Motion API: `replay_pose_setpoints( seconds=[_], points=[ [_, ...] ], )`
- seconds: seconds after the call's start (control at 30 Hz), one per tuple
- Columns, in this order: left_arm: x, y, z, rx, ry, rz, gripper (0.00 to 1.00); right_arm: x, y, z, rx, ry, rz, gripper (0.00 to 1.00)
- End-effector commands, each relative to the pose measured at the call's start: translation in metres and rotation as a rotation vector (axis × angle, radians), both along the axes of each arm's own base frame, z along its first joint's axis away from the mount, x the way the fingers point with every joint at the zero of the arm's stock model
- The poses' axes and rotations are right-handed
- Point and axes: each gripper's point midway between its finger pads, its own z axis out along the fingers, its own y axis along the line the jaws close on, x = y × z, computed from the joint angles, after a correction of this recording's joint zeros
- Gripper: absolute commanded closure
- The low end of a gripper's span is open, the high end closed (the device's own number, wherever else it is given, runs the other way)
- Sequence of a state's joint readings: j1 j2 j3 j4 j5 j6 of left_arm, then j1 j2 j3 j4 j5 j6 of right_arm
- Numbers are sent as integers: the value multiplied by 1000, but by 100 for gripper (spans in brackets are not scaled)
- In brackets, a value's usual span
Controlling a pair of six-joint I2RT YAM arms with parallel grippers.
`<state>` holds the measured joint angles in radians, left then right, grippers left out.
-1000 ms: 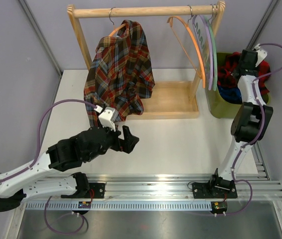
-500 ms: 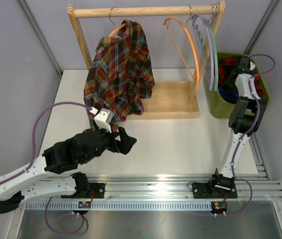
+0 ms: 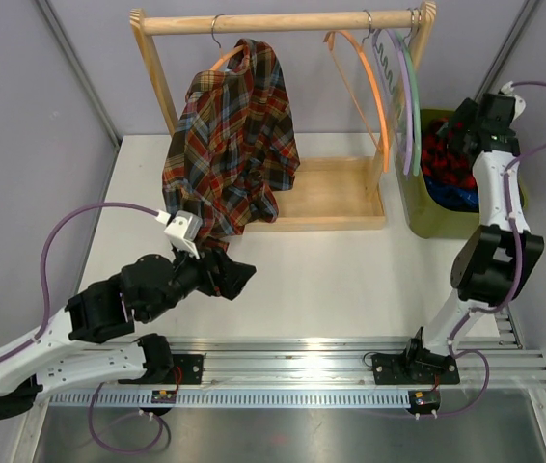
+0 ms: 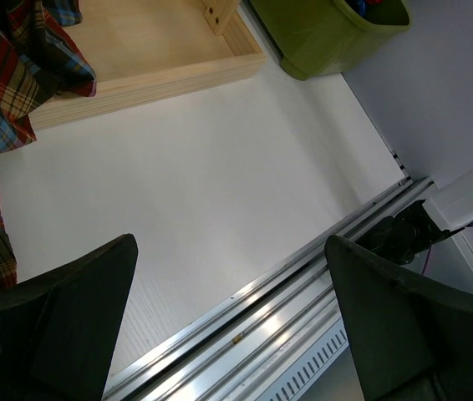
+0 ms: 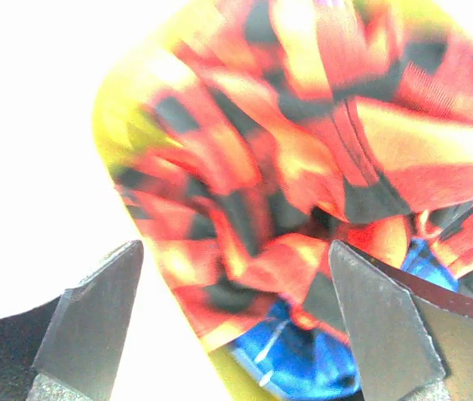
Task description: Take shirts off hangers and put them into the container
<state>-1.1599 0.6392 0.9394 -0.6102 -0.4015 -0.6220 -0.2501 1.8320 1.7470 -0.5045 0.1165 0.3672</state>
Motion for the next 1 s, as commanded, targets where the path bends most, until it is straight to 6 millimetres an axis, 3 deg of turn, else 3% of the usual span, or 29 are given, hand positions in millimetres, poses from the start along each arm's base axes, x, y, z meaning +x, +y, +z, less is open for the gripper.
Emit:
replay_pose_setpoints(
  seconds=[0.0,0.1,0.13,0.17,0.2,0.23,0.27,0.3,0.33,0.4,0.43,0.63,0.7,0.87,0.97],
  points=[
    [4,0,7,-39,-24,18,1,-5,10,85,-62,-205,42,1],
    [3,4,9,-52,-26,22,1,-19,18,111,-55,-246,68,1],
    [2,7,11,-62,-30,24,1,-33,25,138,-62,-310,73,1],
    [2,9,11,-58,-31,31,1,-43,30,138,-58,-325,76,1],
    [2,11,12,-60,-35,33,1,-53,35,152,-76,-367,76,1],
    [2,14,14,-62,-42,40,1,-80,55,200,-118,-501,101,1],
    [2,17,15,-62,-45,45,1,-94,61,202,-153,-511,102,1],
    [2,19,16,-60,-51,50,1,-109,72,217,-172,-551,118,0],
    [2,21,18,-63,-58,52,1,-137,92,246,-188,-634,154,1],
    [2,24,19,-60,-63,55,1,-165,106,260,-204,-670,180,1],
    [2,25,20,-59,-68,58,1,-191,115,275,-203,-721,201,0],
    [1,28,22,-62,-81,51,1,-262,133,276,-166,-776,277,1],
    [-1,28,24,-72,-88,43,1,-282,148,279,-147,-819,362,1],
    [-1,31,32,-94,-104,43,1,-296,212,270,28,-785,702,1],
    [-2,34,39,-112,-117,48,1,-300,232,263,91,-775,820,0]
  ],
)
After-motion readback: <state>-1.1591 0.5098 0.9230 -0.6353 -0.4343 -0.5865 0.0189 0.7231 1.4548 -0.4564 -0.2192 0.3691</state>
